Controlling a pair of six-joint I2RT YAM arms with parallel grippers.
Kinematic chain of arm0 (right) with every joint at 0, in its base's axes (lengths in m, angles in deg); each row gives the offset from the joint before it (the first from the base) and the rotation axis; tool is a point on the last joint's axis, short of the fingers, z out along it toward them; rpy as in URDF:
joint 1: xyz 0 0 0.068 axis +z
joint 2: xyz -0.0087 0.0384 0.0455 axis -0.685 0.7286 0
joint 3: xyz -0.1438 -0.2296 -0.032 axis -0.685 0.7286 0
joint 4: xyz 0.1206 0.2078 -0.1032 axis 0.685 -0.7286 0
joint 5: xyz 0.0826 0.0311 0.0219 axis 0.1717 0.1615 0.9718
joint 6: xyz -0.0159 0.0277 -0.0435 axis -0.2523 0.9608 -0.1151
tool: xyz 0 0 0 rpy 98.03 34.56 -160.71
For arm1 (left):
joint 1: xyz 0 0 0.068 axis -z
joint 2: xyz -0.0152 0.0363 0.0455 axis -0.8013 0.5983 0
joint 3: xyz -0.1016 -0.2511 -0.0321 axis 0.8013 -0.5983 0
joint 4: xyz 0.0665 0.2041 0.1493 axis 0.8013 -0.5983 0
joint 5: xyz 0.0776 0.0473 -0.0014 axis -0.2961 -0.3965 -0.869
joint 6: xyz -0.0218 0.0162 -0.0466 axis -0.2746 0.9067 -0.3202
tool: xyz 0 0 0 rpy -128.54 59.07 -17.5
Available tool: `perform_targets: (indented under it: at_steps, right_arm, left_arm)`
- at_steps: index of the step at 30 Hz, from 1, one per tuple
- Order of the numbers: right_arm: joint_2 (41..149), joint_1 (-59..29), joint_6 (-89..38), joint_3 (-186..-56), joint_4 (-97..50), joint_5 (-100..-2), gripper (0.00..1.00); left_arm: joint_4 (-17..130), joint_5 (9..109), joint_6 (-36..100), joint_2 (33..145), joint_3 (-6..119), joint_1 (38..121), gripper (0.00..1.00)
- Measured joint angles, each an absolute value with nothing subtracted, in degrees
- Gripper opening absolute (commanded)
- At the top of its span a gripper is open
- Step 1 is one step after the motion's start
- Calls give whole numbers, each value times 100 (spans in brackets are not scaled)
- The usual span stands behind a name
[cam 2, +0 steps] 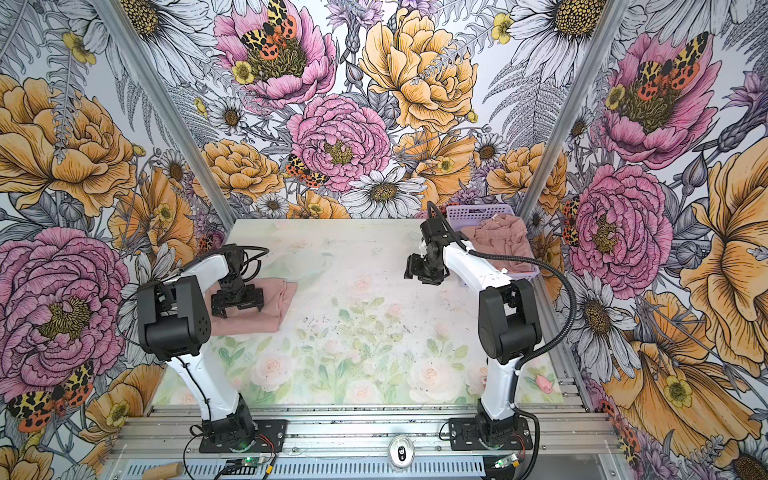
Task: Fold and stack the mixed laundry pile
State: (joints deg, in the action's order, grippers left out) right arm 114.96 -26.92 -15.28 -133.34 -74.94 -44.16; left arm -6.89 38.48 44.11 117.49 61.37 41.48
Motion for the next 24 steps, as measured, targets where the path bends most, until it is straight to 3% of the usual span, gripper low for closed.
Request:
perform_targets:
  at_steps: [16, 24]
  right_arm:
    - [11452, -2742, -1534, -13327, -7496, -4407, 66]
    - [11454, -3378, -1639, -13929, -7573, -4580, 72]
  left_arm:
    - [-1043, 3603, 4617, 11961, 6555, 4142, 99]
    - [-1017, 3507, 4534, 10992, 6585, 4465, 99]
